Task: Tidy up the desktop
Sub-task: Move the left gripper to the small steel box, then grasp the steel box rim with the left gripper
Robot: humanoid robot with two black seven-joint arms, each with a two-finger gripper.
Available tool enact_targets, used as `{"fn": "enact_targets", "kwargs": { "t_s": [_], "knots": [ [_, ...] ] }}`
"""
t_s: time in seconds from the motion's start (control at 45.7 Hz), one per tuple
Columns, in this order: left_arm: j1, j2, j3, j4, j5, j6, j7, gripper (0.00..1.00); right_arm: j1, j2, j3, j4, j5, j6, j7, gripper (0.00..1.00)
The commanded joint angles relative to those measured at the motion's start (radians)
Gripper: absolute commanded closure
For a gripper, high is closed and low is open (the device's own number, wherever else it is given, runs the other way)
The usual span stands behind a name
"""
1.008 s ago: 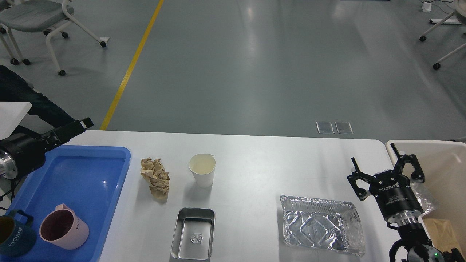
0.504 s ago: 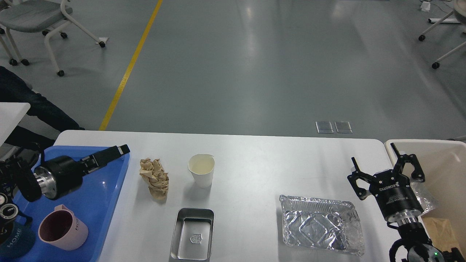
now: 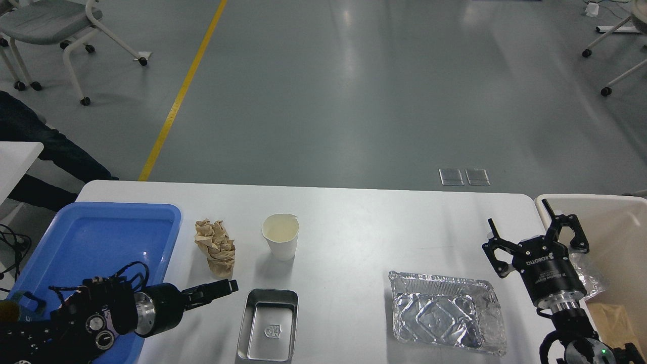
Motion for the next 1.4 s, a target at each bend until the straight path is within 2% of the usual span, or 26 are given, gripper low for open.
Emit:
{"fn": "enact_targets", "kwargs": {
  "t_s": [0.0,0.285,0.482,0.613,0.745,0.854,1.183,1.38],
  "knots": [
    [-0.01,-0.05,0.03,0.036,0.003,0.001,0.016,0.04,0.002,0.0,0.0,-0.003,0.0,0.001,0.0,0.0],
    [-0.056,-0.14,0.097,0.091,0.003,0.001,0.016,0.07,0.002,0.0,0.001,-0.003,0.0,0.001,0.0,0.0],
    [-0.103,-0.166,0.195,0.104,0.014,0.006,0.016,0.19,0.004,-0.002,0.001,-0.003,0.0,0.001,0.0,0.0],
    [-0.129,-0.166,0.229,0.104,0.02,0.007,0.021,0.32,0.01,-0.002,0.0,-0.003,0.0,0.001,0.0,0.0],
    [-0.131,-0.162,0.229,0.102,0.018,0.006,0.03,0.71,0.018,0.0,-0.002,-0.003,0.0,0.001,0.0,0.0],
    [-0.131,-0.159,0.229,0.1,0.018,0.006,0.028,0.86,0.018,0.0,-0.002,-0.003,-0.001,0.001,0.0,0.0],
    [-0.131,-0.166,0.231,0.099,0.018,0.004,0.013,0.99,0.018,0.0,-0.002,-0.003,-0.012,0.001,0.0,0.0],
    [-0.154,-0.146,0.231,0.087,0.018,0.004,0.012,1.0,0.018,0.0,-0.002,-0.003,-0.012,0.001,0.0,0.0]
  ]
}}
